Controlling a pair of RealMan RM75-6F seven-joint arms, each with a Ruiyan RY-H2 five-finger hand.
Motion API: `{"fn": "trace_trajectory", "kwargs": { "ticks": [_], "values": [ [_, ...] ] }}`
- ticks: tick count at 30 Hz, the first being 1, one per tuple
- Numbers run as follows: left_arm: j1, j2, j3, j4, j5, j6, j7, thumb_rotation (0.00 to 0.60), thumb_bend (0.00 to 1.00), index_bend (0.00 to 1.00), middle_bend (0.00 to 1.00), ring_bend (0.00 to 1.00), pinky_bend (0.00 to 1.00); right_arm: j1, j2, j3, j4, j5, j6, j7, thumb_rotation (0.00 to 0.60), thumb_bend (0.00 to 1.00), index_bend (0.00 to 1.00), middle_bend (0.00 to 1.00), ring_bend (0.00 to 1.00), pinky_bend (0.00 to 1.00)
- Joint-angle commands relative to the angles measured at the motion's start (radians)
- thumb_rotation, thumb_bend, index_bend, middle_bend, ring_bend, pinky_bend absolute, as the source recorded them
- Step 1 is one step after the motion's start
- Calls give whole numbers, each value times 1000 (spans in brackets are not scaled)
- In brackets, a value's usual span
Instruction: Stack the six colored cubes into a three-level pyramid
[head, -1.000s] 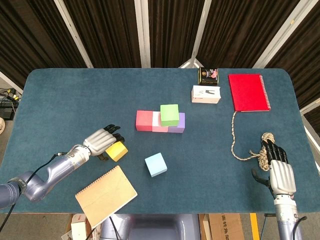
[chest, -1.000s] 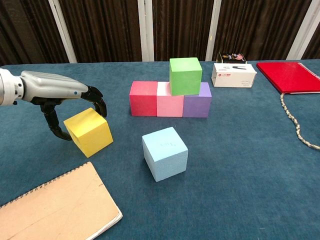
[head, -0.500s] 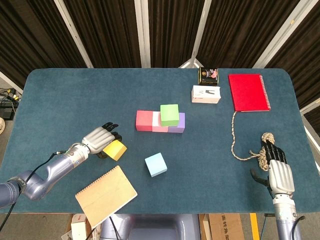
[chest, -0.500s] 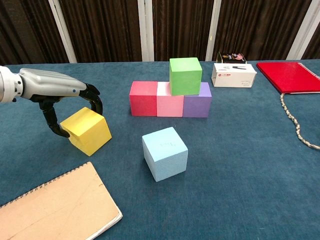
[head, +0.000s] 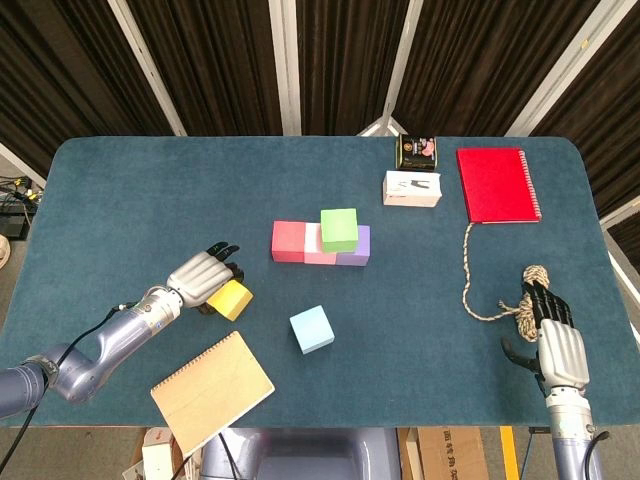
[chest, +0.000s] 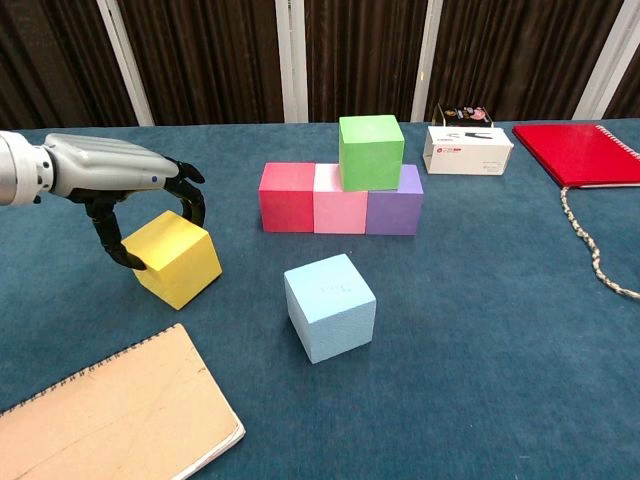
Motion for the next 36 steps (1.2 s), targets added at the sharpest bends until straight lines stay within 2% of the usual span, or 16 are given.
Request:
{"fn": "trace_trajectory", "kwargs": {
  "ticks": [1,5,9,11,13,17,20,26,36],
  "values": [
    [5,11,-5,-14,-11,11,7,600,389,420,448,28,5,-1,0,1,0,0,0,0,600,343,36,16,0,0],
    [15,56,-14,-61,-37,26,14,600,379,411,439,29,5,-2,1,2,0,1,-4,3,600,344,36,16,0,0],
    [53,116,-31,-133,-106,88,36,600,362,420,431,40,1,-1,4,4,1,6,-14,11,600,344,36,16,0,0],
    [68,138,-36,-162,-168,104,55,600,358,401,412,40,0,0,2,5,2,9,-18,11,600,344,36,16,0,0],
    [77,169,-43,-205,-274,110,86,600,357,388,401,40,0,3,2,3,1,9,-28,9,600,344,36,16,0,0],
    [64,202,-31,-240,-440,152,229,600,355,380,383,40,0,5,7,0,-6,-3,-32,15,600,343,36,16,0,0],
    [45,178,-25,-229,-529,192,318,600,353,379,379,40,0,5,10,-3,-15,-11,-32,15,600,344,36,16,0,0],
    [15,115,-41,-197,-684,222,379,600,352,370,370,40,0,8,9,-9,-17,-20,-44,17,600,343,36,17,0,0],
    [-30,-29,-83,-144,-834,325,458,600,338,349,331,40,0,17,9,-9,-10,-5,-70,16,600,344,36,16,0,0]
  ]
}}
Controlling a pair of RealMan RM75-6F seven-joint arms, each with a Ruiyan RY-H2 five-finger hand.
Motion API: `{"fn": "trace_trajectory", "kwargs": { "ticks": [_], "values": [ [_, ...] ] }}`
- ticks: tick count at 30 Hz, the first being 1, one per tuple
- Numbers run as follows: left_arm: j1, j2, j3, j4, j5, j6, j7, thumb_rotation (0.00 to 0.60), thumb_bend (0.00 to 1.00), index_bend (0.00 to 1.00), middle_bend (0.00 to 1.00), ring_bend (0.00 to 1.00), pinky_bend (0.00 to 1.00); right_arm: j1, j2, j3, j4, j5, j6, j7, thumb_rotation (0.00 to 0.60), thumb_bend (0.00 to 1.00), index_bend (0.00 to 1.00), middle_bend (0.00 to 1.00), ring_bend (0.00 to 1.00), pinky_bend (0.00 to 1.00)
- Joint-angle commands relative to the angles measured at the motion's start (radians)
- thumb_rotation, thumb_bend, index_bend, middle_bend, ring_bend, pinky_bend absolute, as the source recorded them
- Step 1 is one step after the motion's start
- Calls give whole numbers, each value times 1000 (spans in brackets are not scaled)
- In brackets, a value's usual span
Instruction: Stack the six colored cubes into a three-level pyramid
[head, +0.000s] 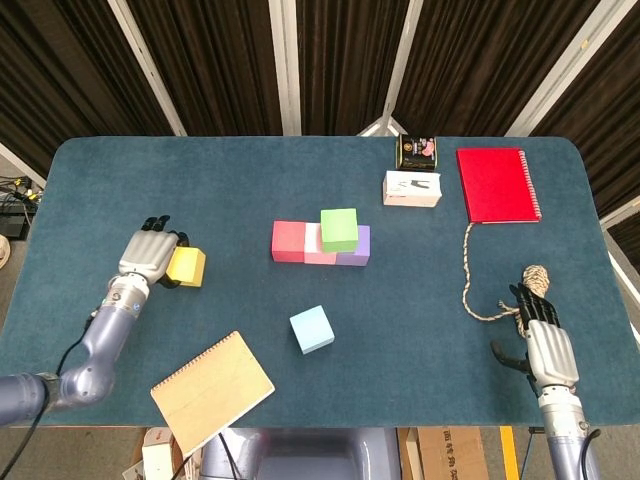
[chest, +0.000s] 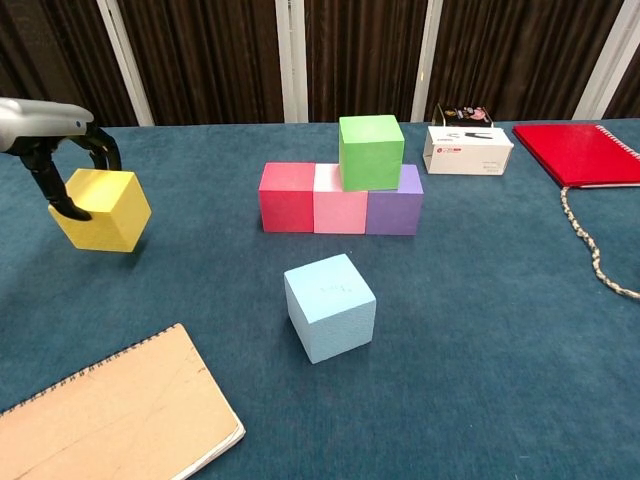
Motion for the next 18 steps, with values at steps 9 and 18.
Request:
{"fn": "trace_trajectory", "kwargs": {
  "ticks": [9,18],
  "values": [
    [-35,-103,-72,12,-208,127,94,600,331,322,318,40,0,2,5,-3,1,-4,-11,11,600,344,36,17,0,0],
    [-57,-94,-97,28,-291,76,129,600,329,280,287,32,0,6,4,-4,3,-1,-18,6,600,344,36,16,0,0]
  ]
}}
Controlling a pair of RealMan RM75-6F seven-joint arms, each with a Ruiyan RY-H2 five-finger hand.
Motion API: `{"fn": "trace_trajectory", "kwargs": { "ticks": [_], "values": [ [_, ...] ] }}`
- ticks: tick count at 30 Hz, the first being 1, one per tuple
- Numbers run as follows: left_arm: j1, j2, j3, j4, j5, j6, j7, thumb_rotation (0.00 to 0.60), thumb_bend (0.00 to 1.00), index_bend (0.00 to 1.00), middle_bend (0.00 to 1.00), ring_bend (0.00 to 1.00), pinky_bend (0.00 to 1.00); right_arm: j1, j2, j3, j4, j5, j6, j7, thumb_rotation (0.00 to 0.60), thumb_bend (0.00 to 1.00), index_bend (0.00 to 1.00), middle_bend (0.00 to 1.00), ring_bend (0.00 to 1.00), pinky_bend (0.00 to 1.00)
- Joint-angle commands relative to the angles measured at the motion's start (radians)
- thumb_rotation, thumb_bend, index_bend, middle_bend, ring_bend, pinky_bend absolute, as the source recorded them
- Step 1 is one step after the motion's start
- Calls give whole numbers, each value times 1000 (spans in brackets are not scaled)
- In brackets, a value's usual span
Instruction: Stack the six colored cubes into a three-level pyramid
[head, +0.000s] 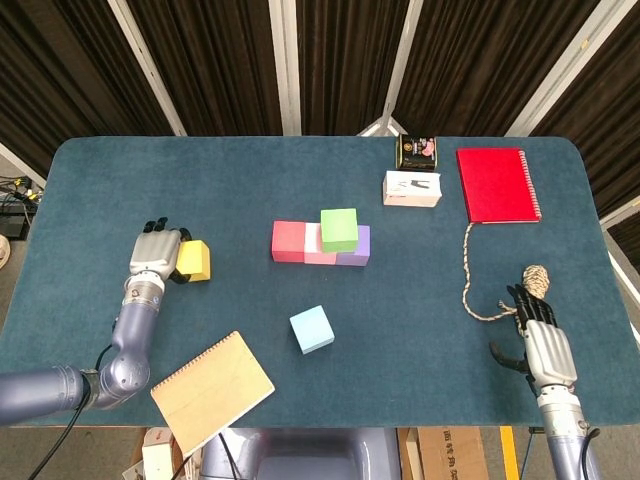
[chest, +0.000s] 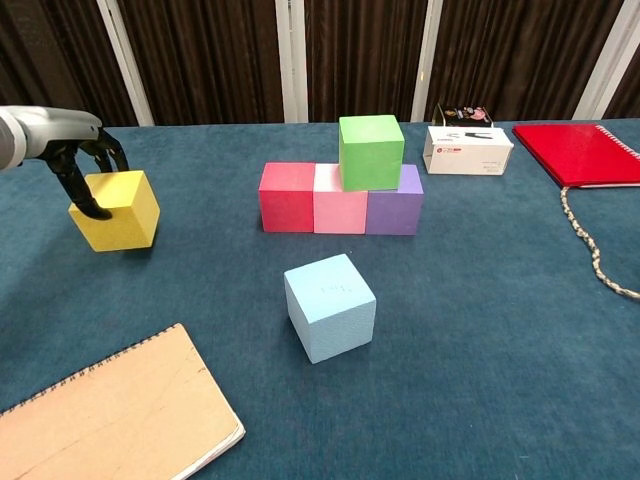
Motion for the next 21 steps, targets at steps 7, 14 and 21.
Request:
{"fn": "trace_trajectory", "kwargs": {
  "ticks": [7,14,21],
  "values": [
    [-27,7,-1,10,-52,-41,40,600,326,256,262,19,0,0,-2,2,1,8,1,-6,600,344,36,16,0,0],
    [-32,16,-1,11,-83,-35,55,600,325,157,133,0,0,3,-2,2,3,14,-9,-3,600,344,36,17,0,0],
    [-44,58,11,-29,-113,-59,90,600,327,49,48,0,0,7,-1,0,3,15,-19,-1,600,344,36,16,0,0]
  ]
}}
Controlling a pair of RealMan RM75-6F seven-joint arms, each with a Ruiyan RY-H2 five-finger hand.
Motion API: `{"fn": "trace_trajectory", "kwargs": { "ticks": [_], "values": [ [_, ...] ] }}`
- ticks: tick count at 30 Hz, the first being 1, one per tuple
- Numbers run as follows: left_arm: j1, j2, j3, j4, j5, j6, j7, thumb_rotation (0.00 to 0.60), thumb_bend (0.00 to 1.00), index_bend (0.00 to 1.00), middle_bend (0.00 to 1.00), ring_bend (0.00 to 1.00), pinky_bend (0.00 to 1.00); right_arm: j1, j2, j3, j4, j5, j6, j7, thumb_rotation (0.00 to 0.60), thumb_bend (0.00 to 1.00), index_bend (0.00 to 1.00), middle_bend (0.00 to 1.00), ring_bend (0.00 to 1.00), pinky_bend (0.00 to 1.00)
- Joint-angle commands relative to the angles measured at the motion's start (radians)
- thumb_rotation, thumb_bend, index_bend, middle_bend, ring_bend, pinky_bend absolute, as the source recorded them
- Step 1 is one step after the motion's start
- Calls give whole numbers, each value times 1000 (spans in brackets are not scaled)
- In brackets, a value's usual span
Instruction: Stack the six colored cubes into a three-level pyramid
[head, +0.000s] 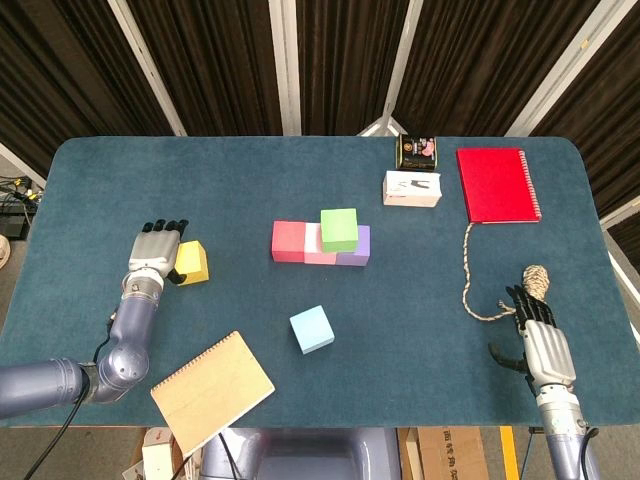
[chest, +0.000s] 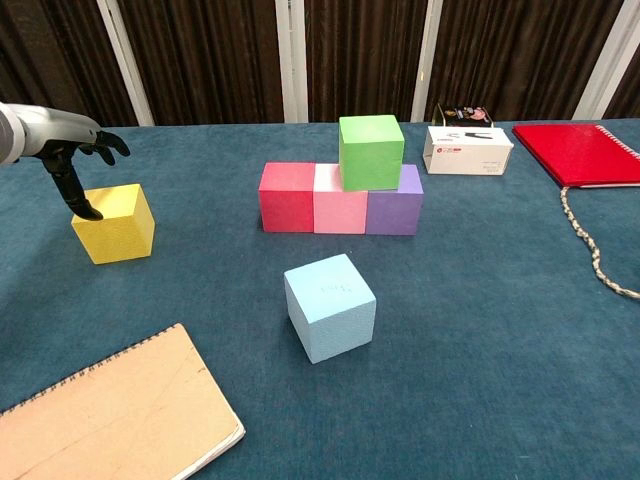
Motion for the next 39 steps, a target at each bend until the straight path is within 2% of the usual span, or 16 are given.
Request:
{"fn": "trace_trajectory", "kwargs": {
  "ticks": [1,5,11,15,21,24,28,34,39],
  "values": [
    [-2,27,3,-33,6,-15,0,600,326,49,47,0,0,1,0,-1,0,-1,-1,-1,600,344,36,16,0,0],
    [24,80,19,-101,137,-6,-34,600,326,58,47,0,0,2,1,-4,-2,1,-6,-4,600,344,36,17,0,0],
    [150,151,81,-180,510,92,-190,600,327,92,54,0,0,3,6,-5,-9,1,-11,-1,600,344,36,17,0,0],
    [246,174,137,-133,788,132,-367,600,329,93,61,0,0,2,9,-7,-13,-6,-9,7,600,344,36,16,0,0],
    [337,156,196,-27,1001,194,-510,600,329,92,72,0,0,1,12,-9,-15,-9,-7,11,600,343,36,17,0,0],
    [370,141,204,0,1038,204,-573,600,328,92,82,0,0,1,13,-9,-14,-7,-10,14,600,344,36,16,0,0],
    [394,126,197,34,1026,182,-610,600,327,91,83,0,0,4,13,-8,-11,-3,-17,19,600,344,36,16,0,0],
    [413,81,140,51,932,162,-619,600,311,73,83,0,0,8,14,-9,-7,0,-30,25,600,344,36,17,0,0],
    [399,68,99,6,823,127,-540,600,310,71,87,0,0,16,9,-9,1,5,-47,29,600,344,36,17,0,0]
  ]
}}
